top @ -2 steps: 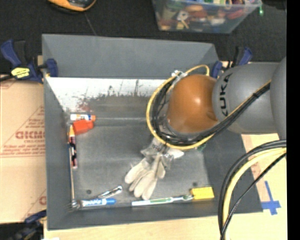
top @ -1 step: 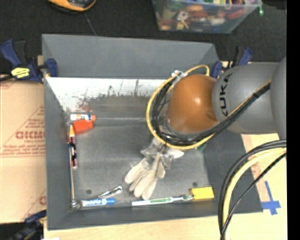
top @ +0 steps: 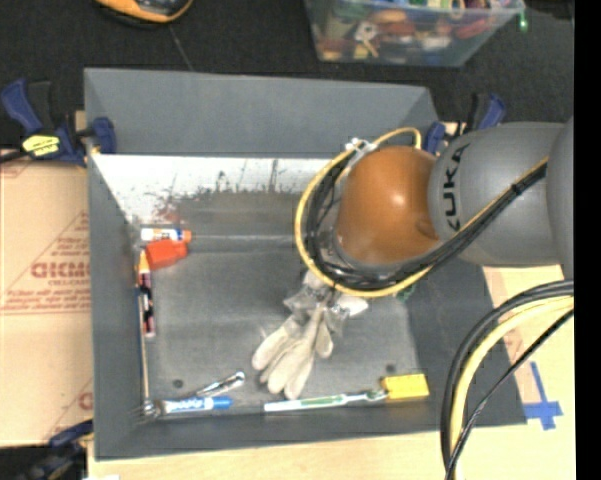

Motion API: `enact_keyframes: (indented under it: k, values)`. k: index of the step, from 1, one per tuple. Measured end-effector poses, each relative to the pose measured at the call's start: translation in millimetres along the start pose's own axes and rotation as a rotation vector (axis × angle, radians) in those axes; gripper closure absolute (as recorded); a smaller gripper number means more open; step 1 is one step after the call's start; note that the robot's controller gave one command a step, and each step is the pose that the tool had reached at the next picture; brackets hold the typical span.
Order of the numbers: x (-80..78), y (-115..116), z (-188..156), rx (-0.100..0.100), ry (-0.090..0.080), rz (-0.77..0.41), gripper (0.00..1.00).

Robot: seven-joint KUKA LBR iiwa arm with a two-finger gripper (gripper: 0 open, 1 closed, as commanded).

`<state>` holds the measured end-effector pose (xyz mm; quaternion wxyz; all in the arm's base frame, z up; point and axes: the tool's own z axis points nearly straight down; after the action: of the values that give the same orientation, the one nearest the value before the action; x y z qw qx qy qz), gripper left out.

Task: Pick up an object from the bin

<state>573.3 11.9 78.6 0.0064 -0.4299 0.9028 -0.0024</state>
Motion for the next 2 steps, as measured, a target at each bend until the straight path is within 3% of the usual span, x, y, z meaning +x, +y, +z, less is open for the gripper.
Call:
enact_keyframes:
  k: [2]
  values:
    - [1.2, 0.9, -24.3, -0.005, 0.004, 0.002, 1.00]
